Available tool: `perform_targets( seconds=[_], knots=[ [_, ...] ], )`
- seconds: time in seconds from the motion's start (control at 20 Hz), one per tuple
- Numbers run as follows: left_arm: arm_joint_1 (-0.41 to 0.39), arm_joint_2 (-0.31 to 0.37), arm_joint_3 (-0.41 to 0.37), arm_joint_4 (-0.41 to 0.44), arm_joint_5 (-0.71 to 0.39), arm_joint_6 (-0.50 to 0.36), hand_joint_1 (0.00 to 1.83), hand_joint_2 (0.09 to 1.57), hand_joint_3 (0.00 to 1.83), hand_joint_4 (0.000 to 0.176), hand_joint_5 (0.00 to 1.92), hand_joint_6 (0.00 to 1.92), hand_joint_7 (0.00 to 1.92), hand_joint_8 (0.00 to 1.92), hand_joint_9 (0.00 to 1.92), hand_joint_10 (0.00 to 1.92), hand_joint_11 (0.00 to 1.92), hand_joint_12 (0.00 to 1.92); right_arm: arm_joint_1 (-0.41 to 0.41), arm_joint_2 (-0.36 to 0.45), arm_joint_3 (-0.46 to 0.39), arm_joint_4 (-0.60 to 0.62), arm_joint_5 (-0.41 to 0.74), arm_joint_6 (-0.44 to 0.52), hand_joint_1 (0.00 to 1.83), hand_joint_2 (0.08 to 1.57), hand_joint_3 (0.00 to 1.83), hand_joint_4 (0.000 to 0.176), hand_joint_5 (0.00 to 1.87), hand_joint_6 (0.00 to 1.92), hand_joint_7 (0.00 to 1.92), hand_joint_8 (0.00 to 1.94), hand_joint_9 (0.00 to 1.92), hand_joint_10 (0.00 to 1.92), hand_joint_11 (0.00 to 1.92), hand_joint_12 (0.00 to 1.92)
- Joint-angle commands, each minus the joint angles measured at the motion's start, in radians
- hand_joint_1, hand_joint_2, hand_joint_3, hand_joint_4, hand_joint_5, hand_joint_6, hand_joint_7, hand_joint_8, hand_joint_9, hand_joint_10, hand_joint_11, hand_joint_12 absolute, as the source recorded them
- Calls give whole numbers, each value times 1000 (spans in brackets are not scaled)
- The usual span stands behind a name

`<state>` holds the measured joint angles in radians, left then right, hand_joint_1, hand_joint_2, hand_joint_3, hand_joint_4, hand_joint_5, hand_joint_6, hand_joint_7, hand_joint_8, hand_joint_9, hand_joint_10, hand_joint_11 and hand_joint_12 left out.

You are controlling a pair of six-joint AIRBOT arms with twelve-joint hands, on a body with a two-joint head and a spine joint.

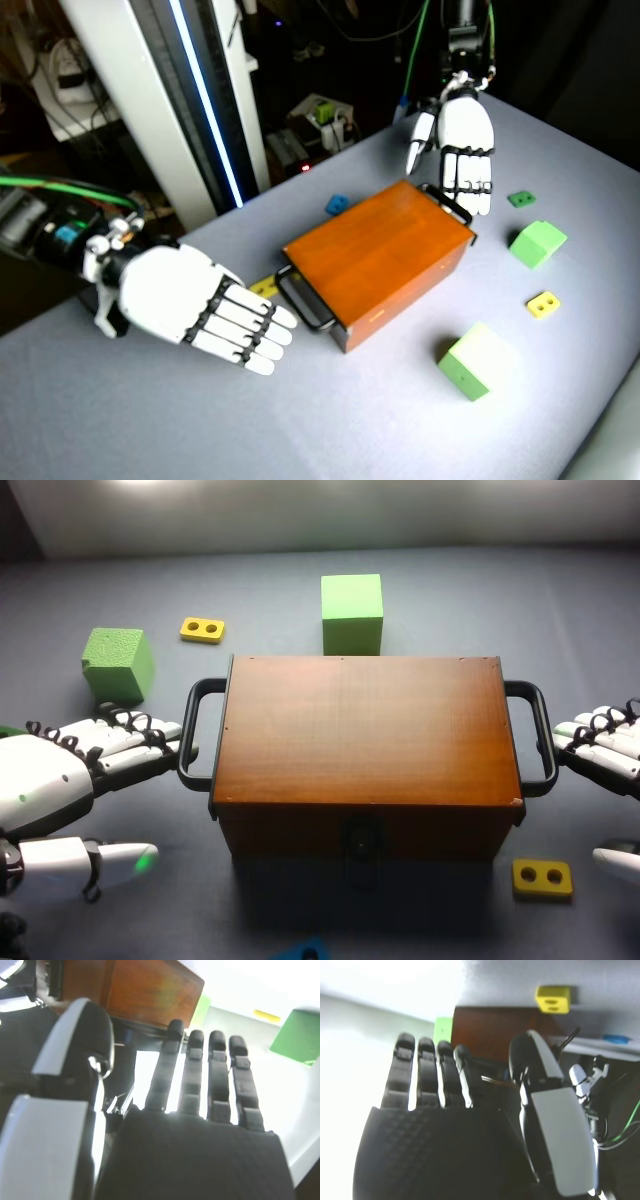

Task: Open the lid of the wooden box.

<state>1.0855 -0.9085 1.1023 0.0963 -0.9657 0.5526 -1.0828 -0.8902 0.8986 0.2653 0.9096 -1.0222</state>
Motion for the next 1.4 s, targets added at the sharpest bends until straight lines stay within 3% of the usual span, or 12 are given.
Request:
perform_targets(
  seconds=[0.0,0.5,0.9,1.2,1.3,1.35],
  knots=[
    [-11,-5,3,-15,-111,-6,259,1387,0,0,90,6,1,0,0,0,0,0,16,-3,7,0,87,3,605,1366,1,0,24,5,0,0,0,0,0,0],
    [-32,-25,16,21,-90,-31,215,1394,0,0,64,3,0,0,0,0,0,0,56,-30,25,-39,35,3,577,1363,0,0,30,1,0,0,0,0,0,0],
    [-33,-18,9,19,-145,-37,197,1405,2,0,0,0,0,0,0,0,0,0,60,-19,12,-59,91,31,471,1388,7,0,0,0,0,0,0,0,0,0],
    [-33,-1,-1,9,-190,-29,61,1400,3,34,0,0,0,0,0,0,0,0,59,2,-6,-66,148,41,454,1397,6,0,0,0,0,0,0,0,0,0],
    [-32,7,-4,-1,-207,-19,162,1410,3,28,0,0,0,0,0,0,0,0,58,14,-13,-67,174,42,424,1405,8,0,0,0,0,0,0,0,0,0],
    [-32,11,-6,-6,-213,-14,193,1413,2,7,0,0,0,0,0,0,0,0,58,18,-14,-67,181,42,456,1403,4,0,0,0,0,0,0,0,0,0]
  ],
)
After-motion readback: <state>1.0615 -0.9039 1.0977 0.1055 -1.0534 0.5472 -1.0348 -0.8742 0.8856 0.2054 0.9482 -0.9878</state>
